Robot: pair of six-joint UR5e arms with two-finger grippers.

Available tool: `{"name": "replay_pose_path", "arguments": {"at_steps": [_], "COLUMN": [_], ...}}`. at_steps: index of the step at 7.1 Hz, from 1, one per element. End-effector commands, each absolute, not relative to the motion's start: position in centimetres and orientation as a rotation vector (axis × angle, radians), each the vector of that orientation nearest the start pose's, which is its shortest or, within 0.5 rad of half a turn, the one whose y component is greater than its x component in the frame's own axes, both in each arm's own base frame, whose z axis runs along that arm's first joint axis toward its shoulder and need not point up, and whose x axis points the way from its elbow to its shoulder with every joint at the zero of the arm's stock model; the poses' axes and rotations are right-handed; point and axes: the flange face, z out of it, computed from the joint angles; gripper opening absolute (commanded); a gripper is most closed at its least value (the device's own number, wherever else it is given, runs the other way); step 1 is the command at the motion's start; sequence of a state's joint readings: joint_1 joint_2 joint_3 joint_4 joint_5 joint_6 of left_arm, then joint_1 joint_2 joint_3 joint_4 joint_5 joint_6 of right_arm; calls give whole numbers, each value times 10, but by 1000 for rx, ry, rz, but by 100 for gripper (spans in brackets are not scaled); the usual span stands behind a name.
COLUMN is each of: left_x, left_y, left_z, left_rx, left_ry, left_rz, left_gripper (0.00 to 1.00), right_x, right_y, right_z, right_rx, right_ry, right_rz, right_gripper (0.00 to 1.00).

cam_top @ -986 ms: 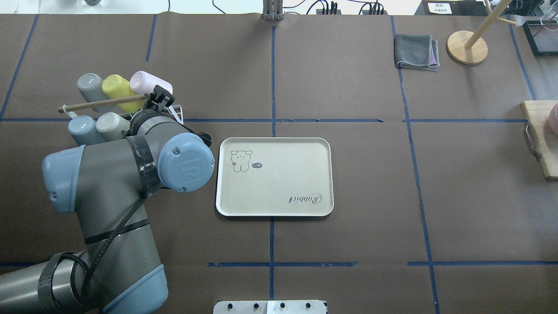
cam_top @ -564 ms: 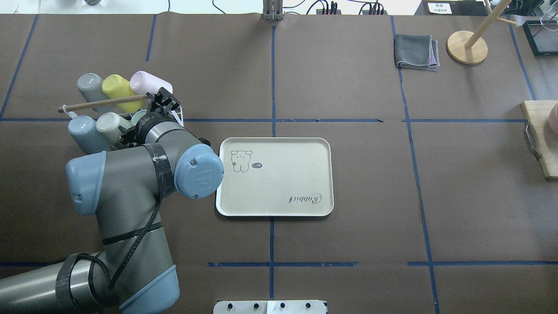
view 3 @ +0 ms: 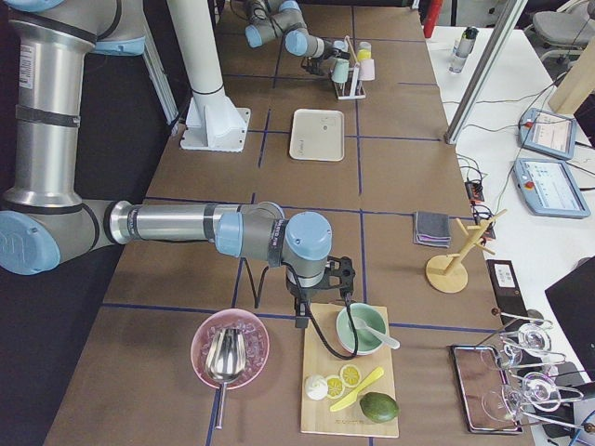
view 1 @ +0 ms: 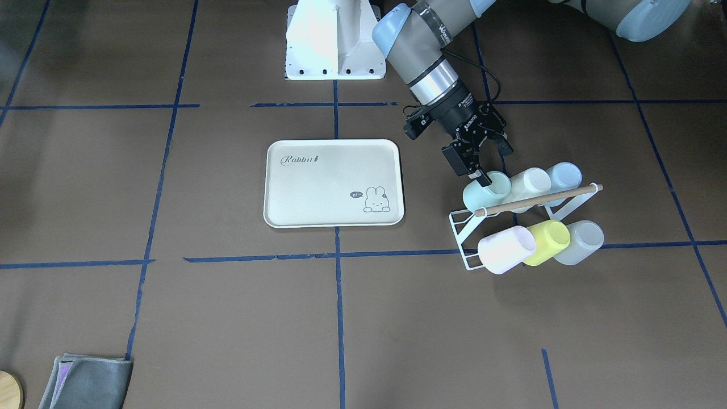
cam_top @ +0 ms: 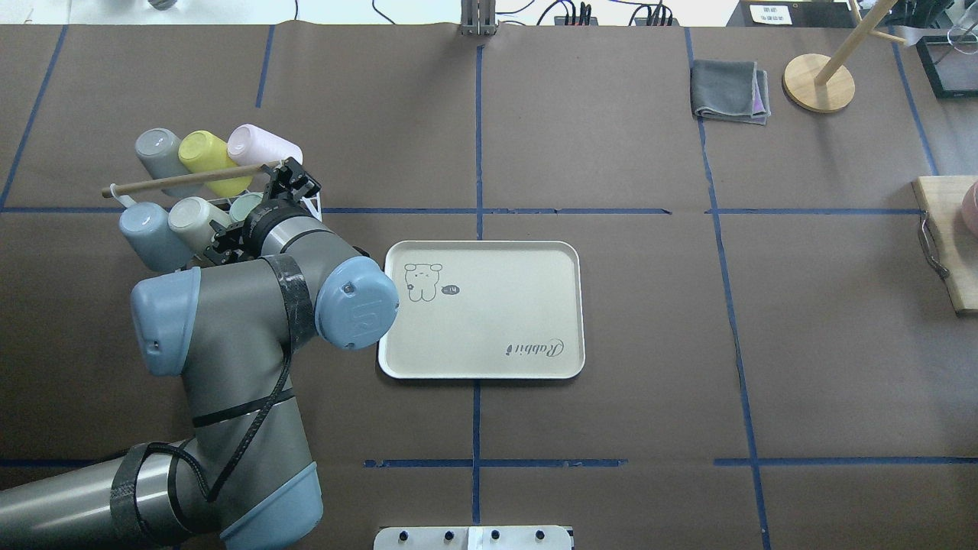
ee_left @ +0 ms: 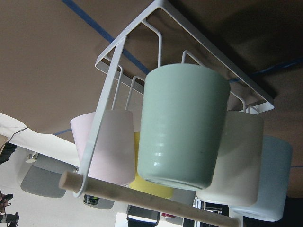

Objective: Pick up and place green cup on tray

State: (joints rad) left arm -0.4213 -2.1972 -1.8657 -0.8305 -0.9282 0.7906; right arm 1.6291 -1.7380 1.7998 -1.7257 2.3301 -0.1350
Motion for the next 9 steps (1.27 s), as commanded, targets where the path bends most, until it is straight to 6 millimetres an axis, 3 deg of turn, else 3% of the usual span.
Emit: {"name": "replay_pose_path", "arguments": {"at_steps": [1,4,9], "left_x": [481,506,526], "left_y": [-421,-425,-437], "left_z": [272,291,316], "left_rx": [290,299,304], "left_ry": [-705,-704,-724], "left_rz": [1817,1818,1809], "left_gripper": [100,100,100], "right_x": [89,89,88], "right_y": [-409,-408,-405], "right_z": [639,639,642], "right_rx": [-15,-16,-22], "right_ry": [-764,-764,-764], "right_rz": [-37,-38,-37], "right_gripper": [100,100,100]}}
